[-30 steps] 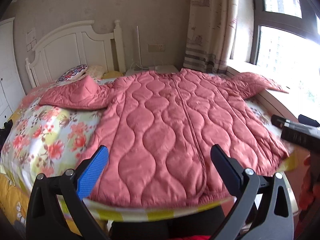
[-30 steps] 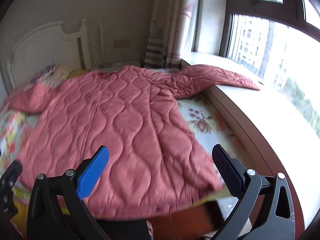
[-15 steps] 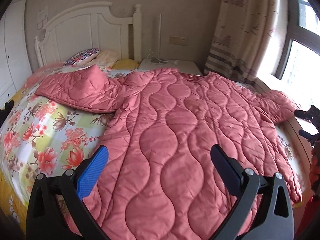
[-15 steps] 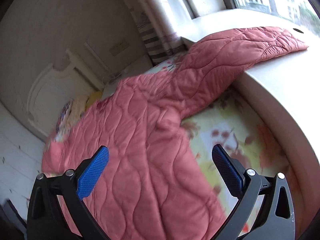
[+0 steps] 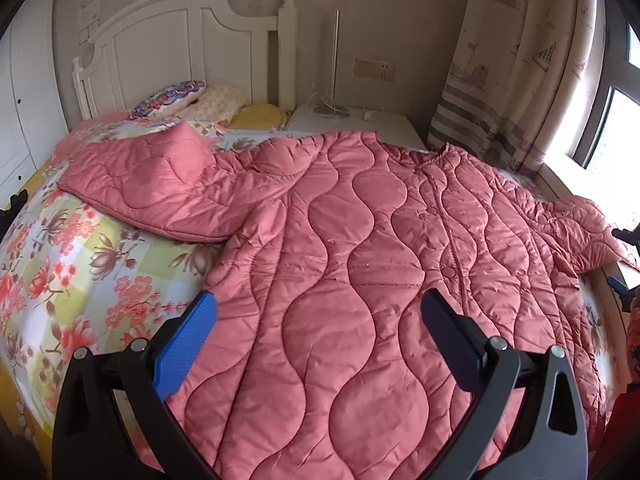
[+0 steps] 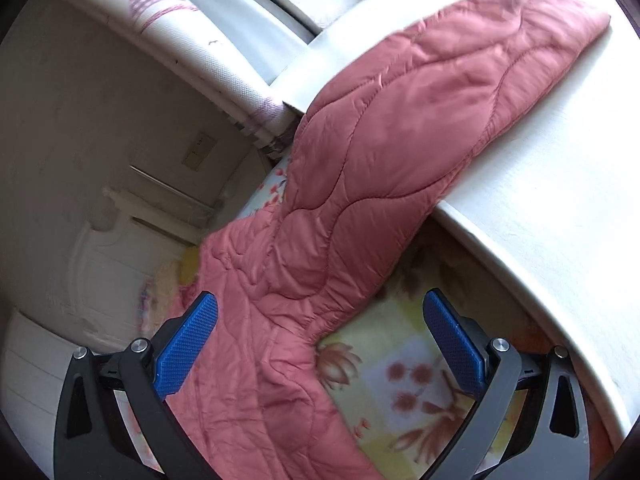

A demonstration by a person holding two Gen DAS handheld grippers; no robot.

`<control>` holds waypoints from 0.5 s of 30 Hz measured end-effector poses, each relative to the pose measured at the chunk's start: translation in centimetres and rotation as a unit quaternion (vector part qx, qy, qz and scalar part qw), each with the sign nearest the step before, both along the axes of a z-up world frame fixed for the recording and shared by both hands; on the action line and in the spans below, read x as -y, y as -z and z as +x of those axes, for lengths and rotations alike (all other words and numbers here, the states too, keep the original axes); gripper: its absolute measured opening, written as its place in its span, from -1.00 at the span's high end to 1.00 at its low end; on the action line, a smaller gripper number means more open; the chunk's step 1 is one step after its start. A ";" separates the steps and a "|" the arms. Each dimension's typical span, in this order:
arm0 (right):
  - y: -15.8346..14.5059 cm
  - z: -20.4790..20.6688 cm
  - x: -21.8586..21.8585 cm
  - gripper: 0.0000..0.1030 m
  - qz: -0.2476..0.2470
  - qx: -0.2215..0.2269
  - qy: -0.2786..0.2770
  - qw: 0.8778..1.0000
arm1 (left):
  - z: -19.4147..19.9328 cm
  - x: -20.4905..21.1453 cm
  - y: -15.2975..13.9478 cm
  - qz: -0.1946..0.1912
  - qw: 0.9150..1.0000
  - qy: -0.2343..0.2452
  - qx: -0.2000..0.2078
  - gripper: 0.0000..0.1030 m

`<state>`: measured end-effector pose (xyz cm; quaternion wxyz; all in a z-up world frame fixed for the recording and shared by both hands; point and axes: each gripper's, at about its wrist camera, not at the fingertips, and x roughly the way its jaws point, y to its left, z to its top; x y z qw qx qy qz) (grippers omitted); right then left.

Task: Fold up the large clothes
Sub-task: 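Reach the right tool to the jacket sleeve on the windowsill and grasp it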

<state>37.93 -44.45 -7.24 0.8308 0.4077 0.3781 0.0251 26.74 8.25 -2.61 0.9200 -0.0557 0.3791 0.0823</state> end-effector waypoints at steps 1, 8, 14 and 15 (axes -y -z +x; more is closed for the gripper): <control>0.1 0.3 0.2 -0.91 0.009 -0.001 0.000 1.000 | 0.6 0.1 0.4 0.002 1.000 0.002 -0.007 -0.96; -0.9 1.3 1.7 -0.89 0.069 0.044 -0.006 0.997 | 2.2 0.7 1.9 -0.004 1.000 0.009 -0.029 -0.96; -2.2 2.6 0.9 -0.46 0.004 0.093 -0.011 0.996 | 2.8 1.0 2.5 -0.008 0.999 0.014 -0.038 -0.96; -2.1 2.6 1.1 -0.41 -0.004 0.086 -0.006 0.996 | 2.8 1.0 2.6 -0.006 0.999 0.014 -0.039 -0.96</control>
